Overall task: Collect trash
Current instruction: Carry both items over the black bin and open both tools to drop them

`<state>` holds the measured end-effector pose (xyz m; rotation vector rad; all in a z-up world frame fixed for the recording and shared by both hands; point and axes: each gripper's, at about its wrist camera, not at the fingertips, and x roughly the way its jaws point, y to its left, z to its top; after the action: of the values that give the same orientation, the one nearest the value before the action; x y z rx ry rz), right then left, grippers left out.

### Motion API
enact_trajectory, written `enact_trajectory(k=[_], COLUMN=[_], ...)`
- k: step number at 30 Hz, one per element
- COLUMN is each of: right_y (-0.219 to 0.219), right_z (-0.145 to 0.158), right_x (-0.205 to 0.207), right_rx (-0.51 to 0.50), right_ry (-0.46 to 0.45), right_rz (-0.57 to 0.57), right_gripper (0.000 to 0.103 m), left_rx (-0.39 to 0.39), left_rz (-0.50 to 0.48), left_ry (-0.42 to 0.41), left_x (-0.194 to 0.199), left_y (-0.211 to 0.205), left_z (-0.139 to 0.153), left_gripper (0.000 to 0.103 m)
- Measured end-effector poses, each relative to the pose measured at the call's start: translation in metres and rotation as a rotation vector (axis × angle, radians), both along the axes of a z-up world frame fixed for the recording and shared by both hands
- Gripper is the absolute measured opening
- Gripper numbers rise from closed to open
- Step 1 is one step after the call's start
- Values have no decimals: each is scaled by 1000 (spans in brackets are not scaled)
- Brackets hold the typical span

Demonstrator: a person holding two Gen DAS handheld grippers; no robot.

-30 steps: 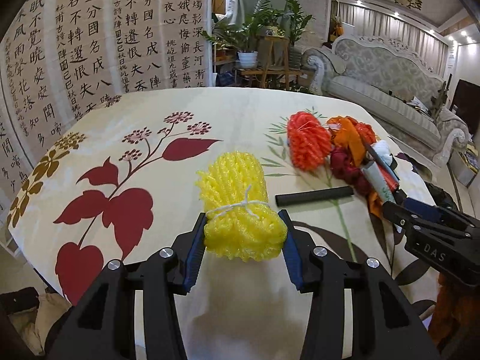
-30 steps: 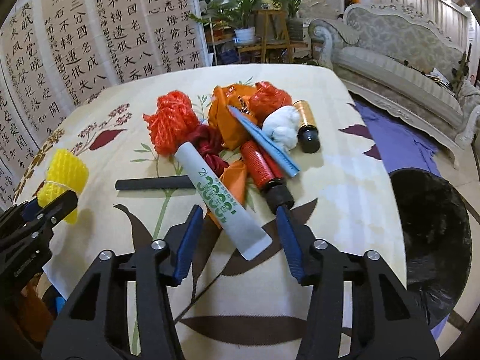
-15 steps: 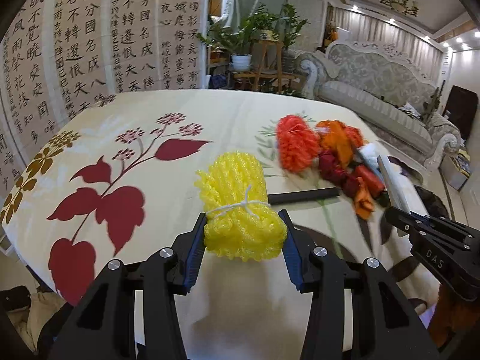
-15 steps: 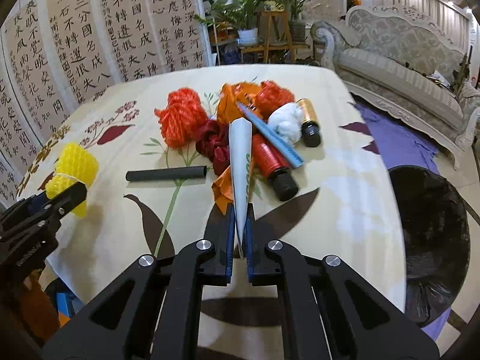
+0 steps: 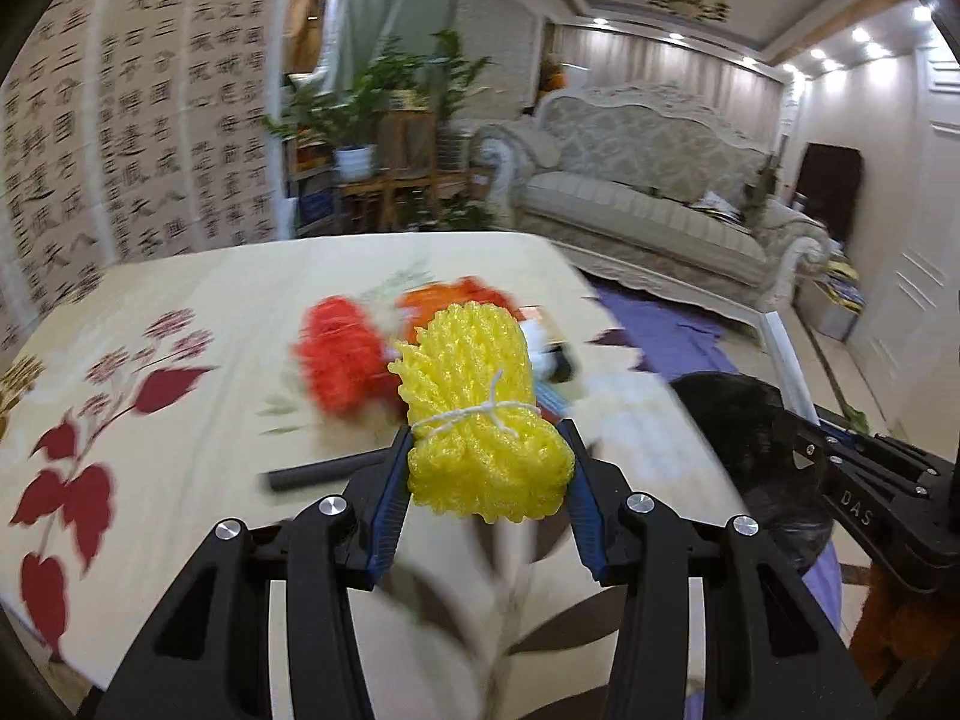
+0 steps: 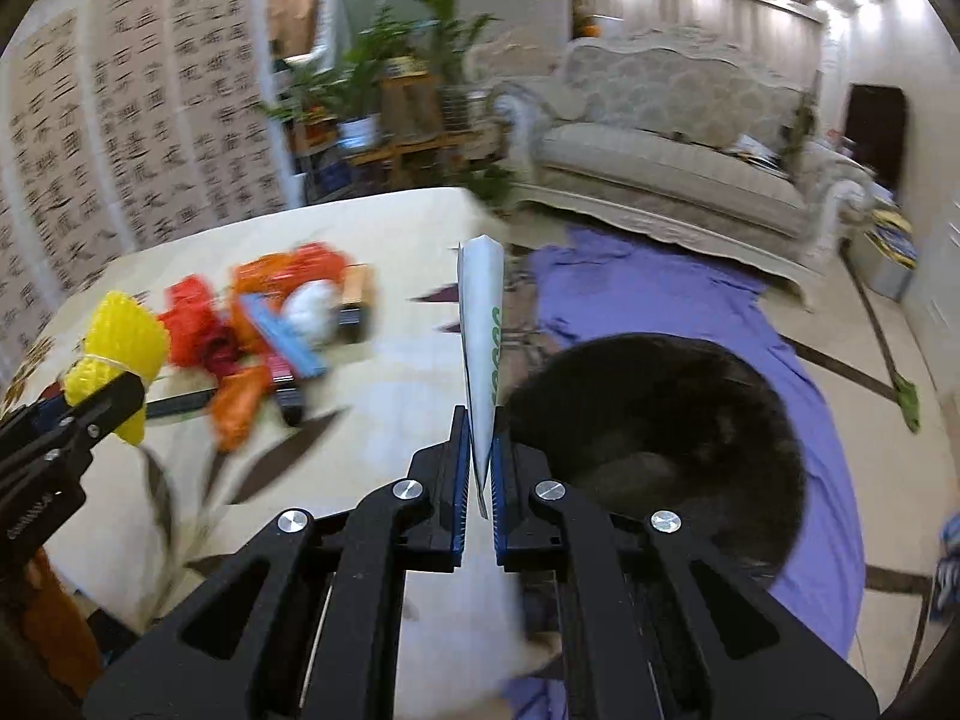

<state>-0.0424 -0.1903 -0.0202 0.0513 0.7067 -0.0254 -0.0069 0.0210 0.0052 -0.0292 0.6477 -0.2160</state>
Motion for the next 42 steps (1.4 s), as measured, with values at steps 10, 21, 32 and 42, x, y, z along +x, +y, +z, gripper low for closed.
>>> enact_trajectory(k=[10,21,32,42], right_y=[-72,-101,-112,-94], right_z=[-28,-43,-44,-25], right_x=[13,31,26,16], right_rx=[-2,32,29,27], right_ry=[30,58,50,7], right_rz=[-145,-185,-267,-262], right_gripper=[7,9,41,53], left_rx=[23,101,117,84], left_rz=[-163,-230,-239,-191], left_ry=[-3,39,23,18], left_x=[26,53,51,47], left_y=[-87,-140,-149,-119], left_z=[-8,-32,-32,-15], left_gripper=[47,47,75,77])
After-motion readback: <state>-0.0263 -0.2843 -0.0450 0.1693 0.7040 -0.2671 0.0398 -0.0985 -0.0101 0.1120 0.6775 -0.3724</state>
